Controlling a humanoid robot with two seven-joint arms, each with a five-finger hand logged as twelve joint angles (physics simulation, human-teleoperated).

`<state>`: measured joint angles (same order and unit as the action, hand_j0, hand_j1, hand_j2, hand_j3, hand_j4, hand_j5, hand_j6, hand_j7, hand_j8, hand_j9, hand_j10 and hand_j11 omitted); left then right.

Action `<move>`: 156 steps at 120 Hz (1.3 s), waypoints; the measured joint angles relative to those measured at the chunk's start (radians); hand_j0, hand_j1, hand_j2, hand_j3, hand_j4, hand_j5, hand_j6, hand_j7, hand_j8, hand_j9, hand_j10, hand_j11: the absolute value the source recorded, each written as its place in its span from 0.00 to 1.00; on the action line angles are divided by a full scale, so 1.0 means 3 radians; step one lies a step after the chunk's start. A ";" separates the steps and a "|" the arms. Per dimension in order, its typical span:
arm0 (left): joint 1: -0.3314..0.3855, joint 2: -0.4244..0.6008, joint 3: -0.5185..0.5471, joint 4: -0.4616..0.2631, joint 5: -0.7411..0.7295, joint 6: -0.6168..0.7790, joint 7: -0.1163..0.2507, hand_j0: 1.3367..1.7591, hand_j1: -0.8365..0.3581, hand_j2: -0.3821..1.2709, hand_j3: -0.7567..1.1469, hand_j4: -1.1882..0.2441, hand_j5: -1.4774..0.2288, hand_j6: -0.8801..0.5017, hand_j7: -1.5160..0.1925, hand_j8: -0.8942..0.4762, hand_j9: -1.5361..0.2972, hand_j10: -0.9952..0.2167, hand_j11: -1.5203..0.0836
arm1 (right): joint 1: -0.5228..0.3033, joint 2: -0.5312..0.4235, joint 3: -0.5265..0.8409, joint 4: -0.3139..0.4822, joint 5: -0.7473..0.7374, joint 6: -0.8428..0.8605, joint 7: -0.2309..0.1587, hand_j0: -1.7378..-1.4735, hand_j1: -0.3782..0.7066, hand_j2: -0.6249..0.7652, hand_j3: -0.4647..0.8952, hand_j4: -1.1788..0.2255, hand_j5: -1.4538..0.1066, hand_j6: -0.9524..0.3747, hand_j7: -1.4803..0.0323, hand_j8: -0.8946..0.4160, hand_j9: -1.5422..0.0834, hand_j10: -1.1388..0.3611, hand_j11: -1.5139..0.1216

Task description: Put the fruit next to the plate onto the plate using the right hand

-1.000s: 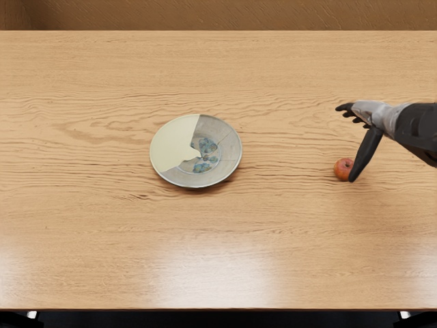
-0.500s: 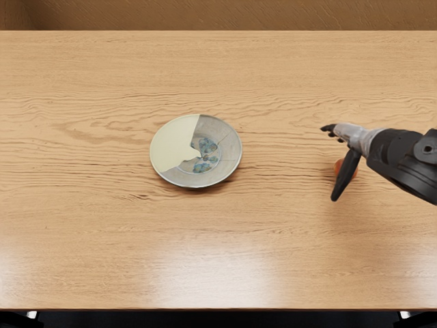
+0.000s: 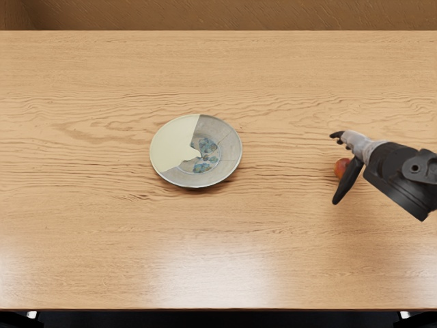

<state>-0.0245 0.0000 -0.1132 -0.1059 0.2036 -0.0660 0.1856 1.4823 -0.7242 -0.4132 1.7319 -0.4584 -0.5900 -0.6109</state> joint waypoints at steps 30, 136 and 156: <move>0.0000 0.0000 -0.0001 0.0000 -0.0001 0.0000 0.0000 0.76 0.75 0.26 0.40 0.66 0.68 0.46 0.70 0.47 0.66 0.62 0.75 | -0.0044 0.0021 -0.0003 -0.0004 -0.0006 -0.0064 0.0000 0.30 0.25 0.42 0.34 0.69 0.76 0.56 0.80 0.52 0.78 0.62 0.76; 0.0000 0.0000 -0.0001 0.0000 0.0000 0.0000 0.0000 0.76 0.75 0.26 0.40 0.66 0.68 0.46 0.70 0.47 0.66 0.62 0.75 | -0.0334 0.0003 0.0012 -0.0317 -0.0554 -0.0070 0.0000 0.30 0.37 0.41 0.34 0.62 0.67 0.48 0.71 0.44 0.70 0.55 0.68; 0.0000 0.0000 -0.0001 0.0000 -0.0001 0.0000 0.0000 0.76 0.75 0.26 0.40 0.66 0.68 0.46 0.70 0.47 0.66 0.62 0.75 | -0.0476 0.0097 0.0012 -0.0418 -0.0702 -0.0070 0.0000 0.30 0.37 0.41 0.34 0.62 0.67 0.48 0.71 0.44 0.70 0.55 0.68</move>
<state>-0.0245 0.0000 -0.1136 -0.1059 0.2034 -0.0660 0.1856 1.3396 -0.6950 -0.4096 1.6065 -0.6690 -0.6111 -0.6109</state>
